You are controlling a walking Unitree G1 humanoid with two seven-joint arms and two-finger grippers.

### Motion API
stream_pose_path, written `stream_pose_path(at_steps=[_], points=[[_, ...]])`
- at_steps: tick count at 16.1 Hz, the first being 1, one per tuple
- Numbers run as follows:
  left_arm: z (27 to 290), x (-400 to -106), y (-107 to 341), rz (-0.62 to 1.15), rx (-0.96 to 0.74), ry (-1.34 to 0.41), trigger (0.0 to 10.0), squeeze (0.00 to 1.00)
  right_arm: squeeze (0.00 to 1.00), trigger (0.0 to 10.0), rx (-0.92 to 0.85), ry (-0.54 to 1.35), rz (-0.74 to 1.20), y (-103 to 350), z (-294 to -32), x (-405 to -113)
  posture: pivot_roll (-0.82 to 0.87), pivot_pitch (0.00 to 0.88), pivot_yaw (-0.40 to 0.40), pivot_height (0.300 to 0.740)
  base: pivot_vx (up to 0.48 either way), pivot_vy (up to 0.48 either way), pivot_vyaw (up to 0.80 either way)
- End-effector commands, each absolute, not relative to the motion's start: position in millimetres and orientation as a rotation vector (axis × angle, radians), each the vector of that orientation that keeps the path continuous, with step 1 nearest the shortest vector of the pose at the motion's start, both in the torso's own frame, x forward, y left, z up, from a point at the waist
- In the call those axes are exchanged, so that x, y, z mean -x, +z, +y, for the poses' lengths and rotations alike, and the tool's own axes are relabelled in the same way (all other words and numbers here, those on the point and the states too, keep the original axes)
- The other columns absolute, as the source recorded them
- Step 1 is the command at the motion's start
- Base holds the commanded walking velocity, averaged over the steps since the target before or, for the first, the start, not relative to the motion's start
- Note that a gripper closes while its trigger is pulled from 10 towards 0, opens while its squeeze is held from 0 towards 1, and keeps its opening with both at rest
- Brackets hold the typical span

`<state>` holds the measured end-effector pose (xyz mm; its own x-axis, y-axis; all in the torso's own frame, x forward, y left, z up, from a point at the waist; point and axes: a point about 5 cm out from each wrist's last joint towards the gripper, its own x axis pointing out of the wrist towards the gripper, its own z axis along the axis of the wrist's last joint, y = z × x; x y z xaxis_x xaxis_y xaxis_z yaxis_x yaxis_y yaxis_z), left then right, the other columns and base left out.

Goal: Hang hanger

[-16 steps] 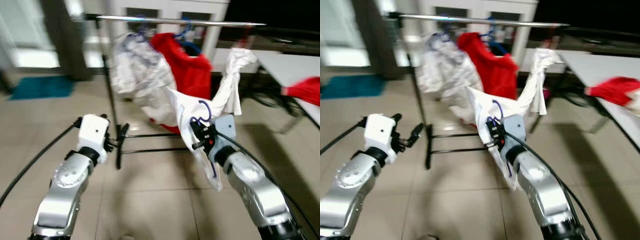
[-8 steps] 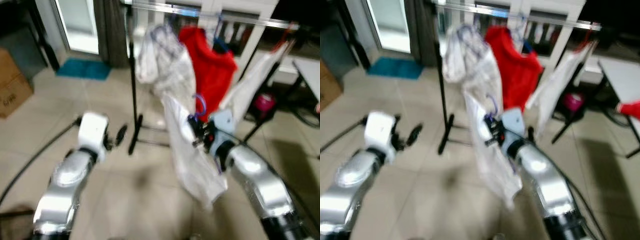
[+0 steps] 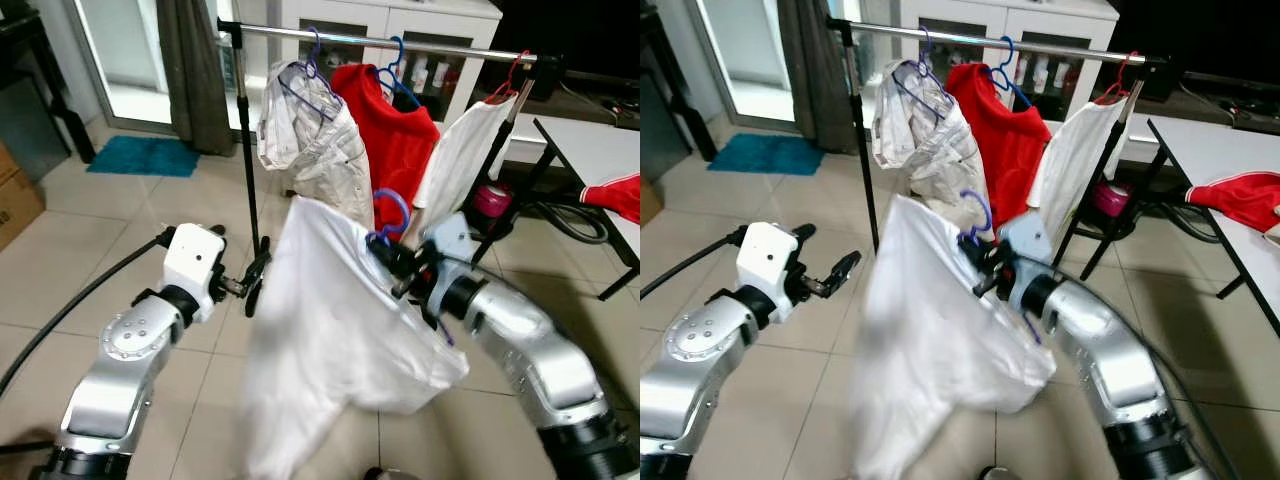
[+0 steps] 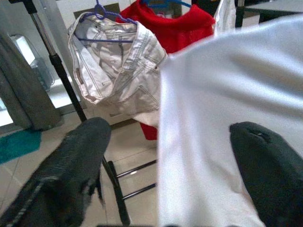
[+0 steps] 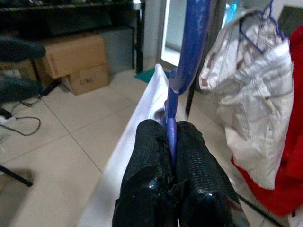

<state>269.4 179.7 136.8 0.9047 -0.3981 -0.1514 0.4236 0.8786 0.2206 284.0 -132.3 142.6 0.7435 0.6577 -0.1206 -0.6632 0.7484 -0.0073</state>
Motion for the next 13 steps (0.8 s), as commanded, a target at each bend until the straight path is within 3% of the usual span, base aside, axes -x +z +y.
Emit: stream_pose_path(at_steps=[1, 4, 5, 6, 7, 10, 13], points=[[179, -274, 141, 0.086, -0.281, -0.451, 10.0, 1.00, 0.00, 10.0, 0.060, 0.741, 0.062, 159, -138, -287, -0.03, 0.007, -0.032, 0.740, 0.000, 0.000, 0.00], [179, -280, 145, 0.062, -0.329, -0.472, 10.0, 1.00, 0.00, 10.0, 0.071, 0.791, 0.043, 168, -138, -289, -0.02, 0.006, -0.042, 0.740, 0.000, 0.000, 0.00], [177, -283, 145, 0.054, -0.339, -0.498, 10.0, 0.76, 0.00, 10.0, 0.066, 0.806, 0.033, 172, -135, -289, -0.03, 0.004, -0.042, 0.740, 0.000, 0.000, 0.00], [175, -285, 144, 0.056, -0.329, -0.517, 10.0, 0.18, 0.00, 10.0, 0.056, 0.814, 0.023, 175, -133, -289, -0.03, 0.003, -0.042, 0.740, 0.000, 0.000, 0.00], [177, -290, 142, 0.074, -0.317, -0.489, 10.0, 0.00, 0.00, 10.0, 0.045, 0.817, 0.015, 178, -132, -288, -0.03, 0.002, -0.042, 0.740, 0.000, 0.000, 0.00], [193, -310, 141, 0.093, -0.264, -0.306, 10.0, 0.00, 0.00, 10.0, -0.011, 0.848, -0.010, 186, -128, -286, -0.03, 0.000, -0.047, 0.740, 0.000, 0.000, 0.00], [184, -321, 146, 0.054, -0.191, -0.367, 10.0, 0.00, 0.00, 10.0, -0.027, 0.878, -0.019, 190, -124, -283, -0.03, 0.000, -0.050, 0.740, 0.000, 0.000, 0.00]])
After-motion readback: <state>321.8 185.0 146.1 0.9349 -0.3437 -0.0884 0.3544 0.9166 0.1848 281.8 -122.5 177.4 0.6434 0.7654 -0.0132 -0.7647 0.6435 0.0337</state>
